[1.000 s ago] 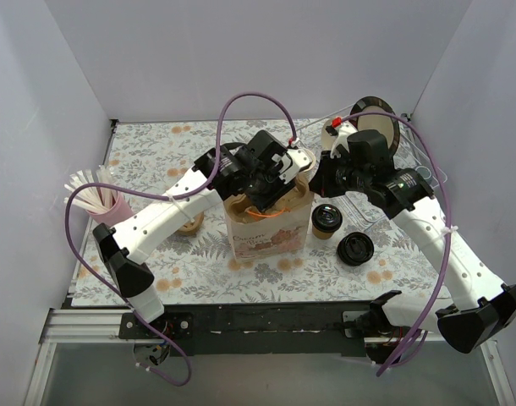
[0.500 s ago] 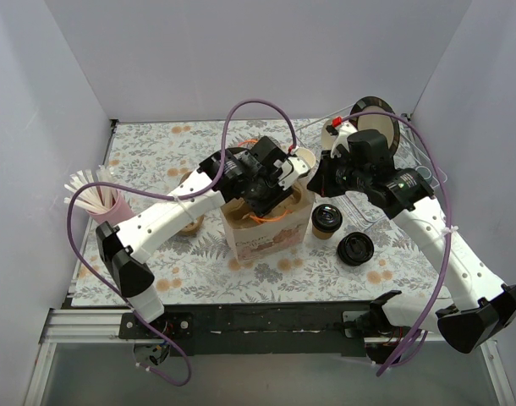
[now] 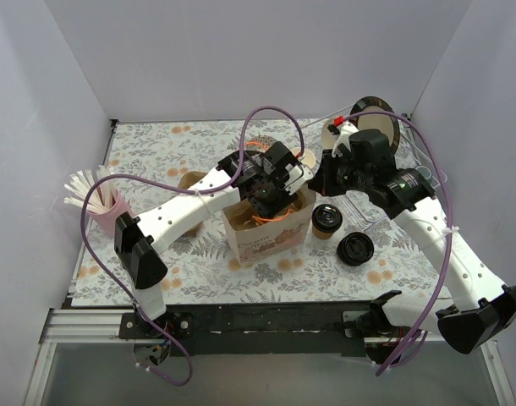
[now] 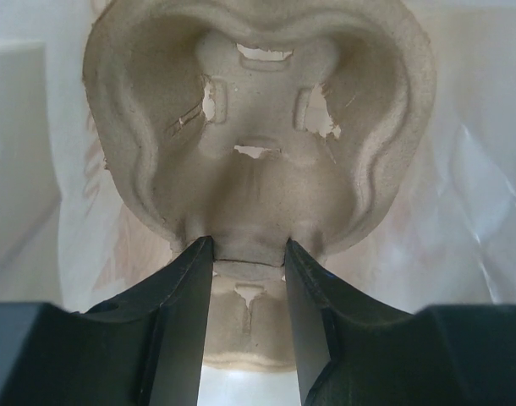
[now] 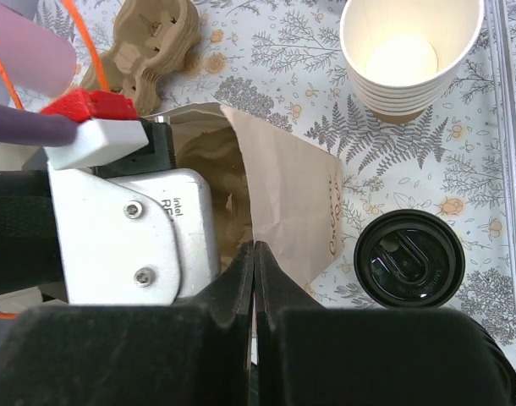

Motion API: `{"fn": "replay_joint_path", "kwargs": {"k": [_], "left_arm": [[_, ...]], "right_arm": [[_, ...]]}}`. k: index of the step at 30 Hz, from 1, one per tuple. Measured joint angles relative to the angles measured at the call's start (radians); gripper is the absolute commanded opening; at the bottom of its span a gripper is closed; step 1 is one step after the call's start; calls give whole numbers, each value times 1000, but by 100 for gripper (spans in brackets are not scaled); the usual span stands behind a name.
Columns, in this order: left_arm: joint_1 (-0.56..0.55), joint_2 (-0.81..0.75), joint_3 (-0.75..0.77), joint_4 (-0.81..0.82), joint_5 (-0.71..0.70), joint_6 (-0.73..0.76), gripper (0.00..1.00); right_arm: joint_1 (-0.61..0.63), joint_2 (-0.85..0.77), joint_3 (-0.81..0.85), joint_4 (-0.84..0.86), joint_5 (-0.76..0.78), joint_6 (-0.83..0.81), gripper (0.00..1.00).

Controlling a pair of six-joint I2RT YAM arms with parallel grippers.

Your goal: Pack the takeout coffee

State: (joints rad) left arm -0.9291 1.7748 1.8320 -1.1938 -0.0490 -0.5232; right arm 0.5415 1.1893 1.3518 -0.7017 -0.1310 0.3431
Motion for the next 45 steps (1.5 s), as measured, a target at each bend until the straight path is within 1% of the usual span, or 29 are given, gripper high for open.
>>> {"fn": "replay_joint_path", "kwargs": {"k": [1,2,6,8,12,25,31,33,36,37,39,42,44,45], "left_arm": [[-1,7,2,-2,-3,-1,23],[-3,14,4,-2,-7,-3,29],[-10,21,10,-11,-27,-13,43],[-13,21,22,-13,-40,-23,45],[-16,19,57,-6,-70,-55,60],[-16,-5,79,-10,-90,-136,60],[-16,-21,200,38,-90,-216,61],[-16,-53,205,68,-112,-267,60],[-16,-122,179,112,-200,-373,61],[-16,-149,166,123,-229,-409,67],[-17,-192,156,123,-294,-494,69],[-16,-256,156,101,-393,-635,68],[-16,-299,148,61,-447,-737,63],[-16,-322,138,35,-469,-792,63]], "right_arm": [[0,-2,-1,0,0,1,3],[-4,-5,-3,2,2,2,3],[-5,-19,-20,10,8,3,3],[-5,-26,-27,13,5,5,3],[-4,-35,-41,24,-7,14,3],[-3,-37,-54,32,-10,26,3],[-3,-36,-58,39,-9,37,1],[-3,-37,-58,41,-6,47,1],[-3,-39,-69,57,-1,71,1],[-3,-43,-82,64,2,80,1],[-3,-54,-104,74,5,104,1],[-3,-79,-137,101,13,130,1],[-3,-103,-164,123,24,135,1],[-3,-112,-172,127,28,137,5]]}}
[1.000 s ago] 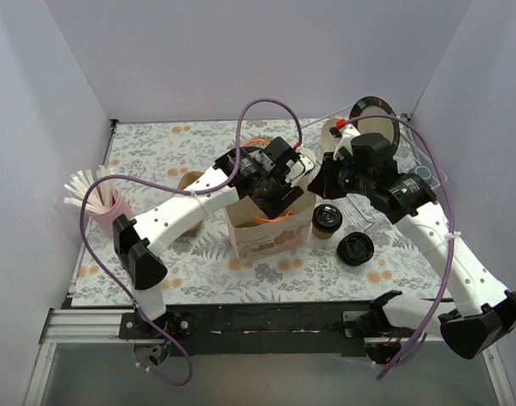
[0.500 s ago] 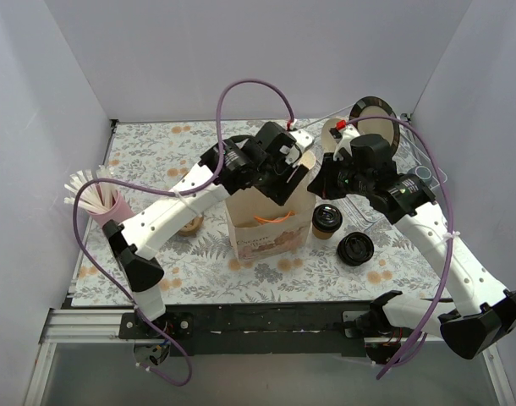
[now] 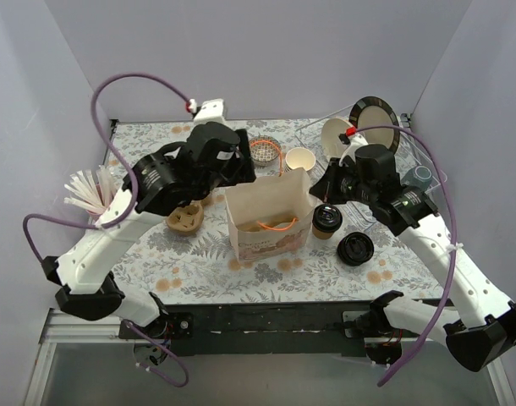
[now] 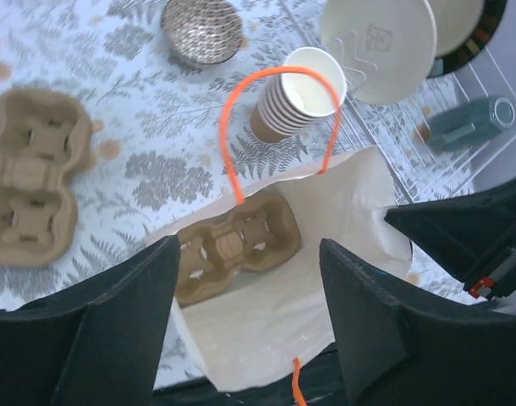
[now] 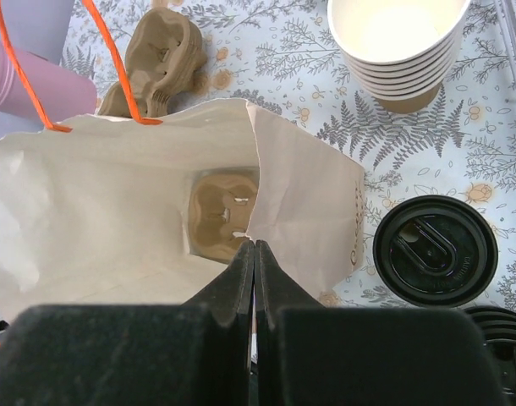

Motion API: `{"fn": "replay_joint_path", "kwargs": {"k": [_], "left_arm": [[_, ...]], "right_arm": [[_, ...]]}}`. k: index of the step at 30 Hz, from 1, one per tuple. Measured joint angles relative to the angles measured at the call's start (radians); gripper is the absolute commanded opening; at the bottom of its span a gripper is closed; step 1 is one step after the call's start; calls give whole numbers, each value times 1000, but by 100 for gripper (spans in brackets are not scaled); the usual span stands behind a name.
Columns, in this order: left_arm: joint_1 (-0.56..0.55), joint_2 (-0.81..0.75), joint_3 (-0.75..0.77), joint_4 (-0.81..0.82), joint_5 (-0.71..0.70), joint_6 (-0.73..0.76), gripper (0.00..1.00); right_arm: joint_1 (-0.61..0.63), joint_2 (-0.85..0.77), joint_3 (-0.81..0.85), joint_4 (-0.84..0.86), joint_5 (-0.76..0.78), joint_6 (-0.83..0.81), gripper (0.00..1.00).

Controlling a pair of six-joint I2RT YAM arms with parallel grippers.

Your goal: Pack the takeout coffee

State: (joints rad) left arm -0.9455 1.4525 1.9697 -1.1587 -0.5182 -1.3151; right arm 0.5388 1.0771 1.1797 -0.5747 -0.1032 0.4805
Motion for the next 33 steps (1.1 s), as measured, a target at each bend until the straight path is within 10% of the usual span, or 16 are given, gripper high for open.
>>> {"fn": "replay_joint_path", "kwargs": {"k": [10,21,33], "left_arm": [[0,-131,-240,-164,72,-384,53],[0,43,-225,-181,132,-439,51],[0,-4,-150,-165,-11,-205,72]], "right_arm": [[0,51,171,-112,95,-40,47],[2,233,397,-233,97,-166,50],[92,348,463,-330,148,-207,49]]}}
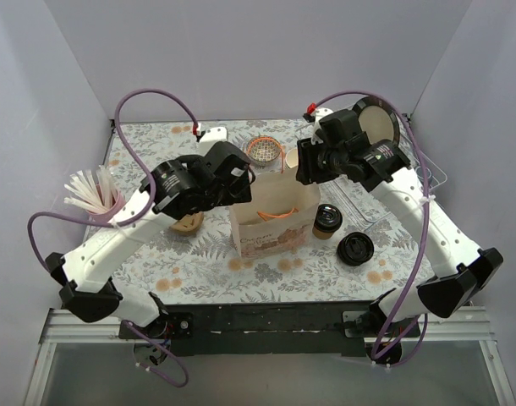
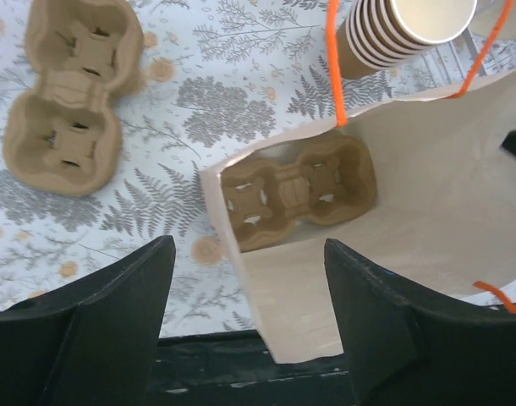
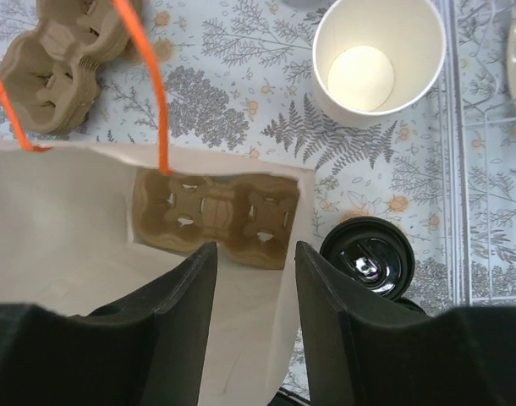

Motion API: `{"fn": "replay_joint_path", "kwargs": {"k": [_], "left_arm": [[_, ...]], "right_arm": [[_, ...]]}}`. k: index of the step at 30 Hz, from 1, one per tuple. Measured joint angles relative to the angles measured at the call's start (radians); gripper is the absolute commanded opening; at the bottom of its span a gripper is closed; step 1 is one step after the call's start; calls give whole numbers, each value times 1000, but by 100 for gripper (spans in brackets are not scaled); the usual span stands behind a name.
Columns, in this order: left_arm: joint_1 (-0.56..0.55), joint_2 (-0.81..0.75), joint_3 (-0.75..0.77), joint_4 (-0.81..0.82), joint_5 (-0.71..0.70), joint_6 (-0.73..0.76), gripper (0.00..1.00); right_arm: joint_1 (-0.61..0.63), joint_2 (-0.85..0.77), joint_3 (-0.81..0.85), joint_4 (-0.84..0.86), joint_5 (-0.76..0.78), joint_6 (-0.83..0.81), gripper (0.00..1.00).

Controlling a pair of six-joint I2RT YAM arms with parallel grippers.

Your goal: Pack the takeout coffee

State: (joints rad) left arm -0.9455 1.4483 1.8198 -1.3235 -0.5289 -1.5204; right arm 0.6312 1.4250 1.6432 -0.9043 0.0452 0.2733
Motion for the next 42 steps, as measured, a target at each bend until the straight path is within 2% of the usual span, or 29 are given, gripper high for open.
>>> {"fn": "replay_joint_path", "kwargs": {"k": [5,6,10,14,18,22,25,33,42], "left_arm": [[2,-122,-143,101,-61,248,66],[13,-137,-162,130,-68,304,63],[96,-147,-203,266,-51,490,64],[194,-179,-305,447,94,687,59],[231,-186,-337,516,264,814,54],[253,-142,-305,546,402,882,47],[257,-105,-283,550,489,916,47],[257,-80,-276,520,573,978,47],[257,-80,-293,461,625,1004,34]], "right_arm": [[-2,11,61,-22,14,-27,49],[-2,11,72,-23,8,-32,49],[-2,8,92,-24,-10,-45,48],[-2,2,92,-40,-11,-48,48],[-2,-10,92,-72,11,-42,48],[-2,-31,68,-90,23,-41,48],[-2,-51,41,-95,24,-42,48],[-2,-103,-42,-90,27,-46,48],[-2,-117,-129,-56,21,-64,31]]}}
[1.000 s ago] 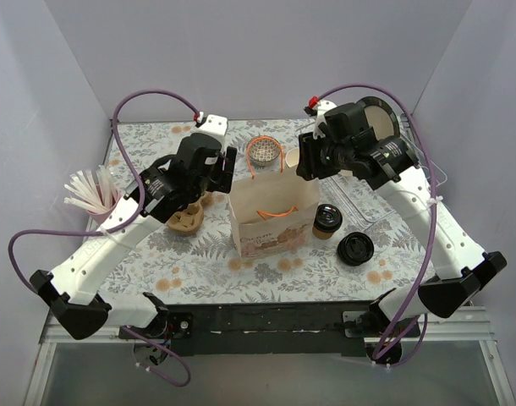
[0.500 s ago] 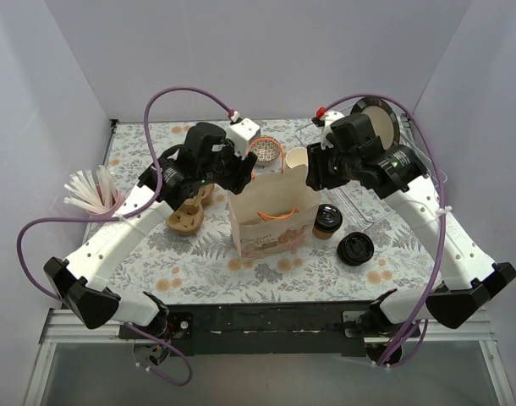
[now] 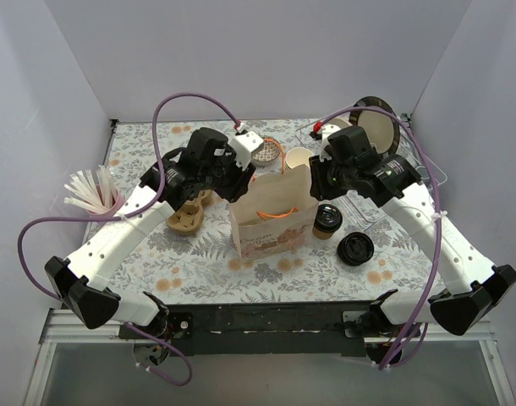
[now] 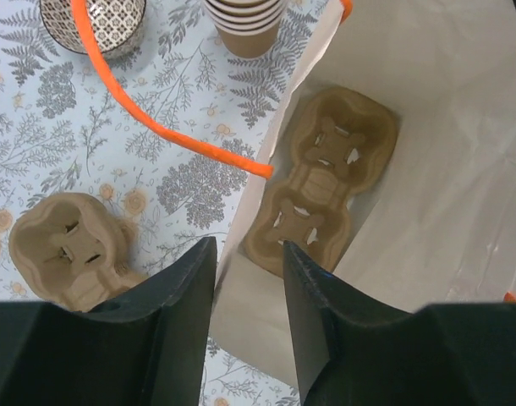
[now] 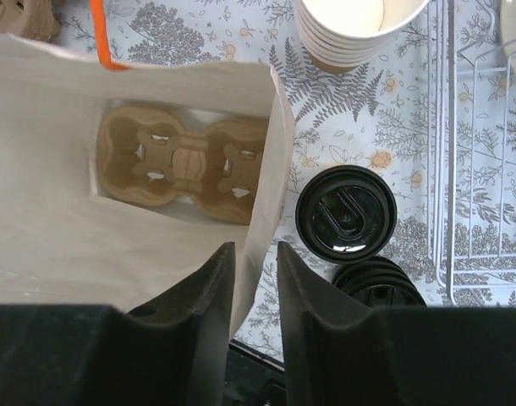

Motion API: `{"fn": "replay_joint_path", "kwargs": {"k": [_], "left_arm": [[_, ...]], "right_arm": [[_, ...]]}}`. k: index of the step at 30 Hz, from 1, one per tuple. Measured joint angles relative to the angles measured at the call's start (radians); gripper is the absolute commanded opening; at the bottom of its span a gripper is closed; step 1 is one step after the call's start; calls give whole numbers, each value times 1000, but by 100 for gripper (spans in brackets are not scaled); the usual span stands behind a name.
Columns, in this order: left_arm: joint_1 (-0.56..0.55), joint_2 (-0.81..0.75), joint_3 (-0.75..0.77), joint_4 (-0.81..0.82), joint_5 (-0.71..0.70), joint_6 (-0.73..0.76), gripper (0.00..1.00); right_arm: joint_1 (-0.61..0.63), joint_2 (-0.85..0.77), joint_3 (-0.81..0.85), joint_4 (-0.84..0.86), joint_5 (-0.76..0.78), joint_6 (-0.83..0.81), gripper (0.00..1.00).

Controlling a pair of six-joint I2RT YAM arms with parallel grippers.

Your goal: Pack the takeout coffee

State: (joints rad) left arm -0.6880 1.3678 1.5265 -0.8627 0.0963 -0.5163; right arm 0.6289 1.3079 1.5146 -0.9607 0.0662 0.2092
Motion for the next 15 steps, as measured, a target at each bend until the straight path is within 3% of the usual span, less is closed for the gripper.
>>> {"fn": "replay_joint_path", "kwargs": {"k": [4,7,11,15], "left_arm": [[0,-1,-13,-21,8,21,24],[0,-7,-30,-18,19,32,1],[2,-14,-35,-9,26,54,0],[2,-30,-42,16,27,84,0]], "right_arm": [[0,0,-13,37,-10,-5,18],[0,-13,-47,86,-25,-6,10],[0,-39,-105,153,-52,-7,1],[0,-143,-257,309,-90,-11,1]]}}
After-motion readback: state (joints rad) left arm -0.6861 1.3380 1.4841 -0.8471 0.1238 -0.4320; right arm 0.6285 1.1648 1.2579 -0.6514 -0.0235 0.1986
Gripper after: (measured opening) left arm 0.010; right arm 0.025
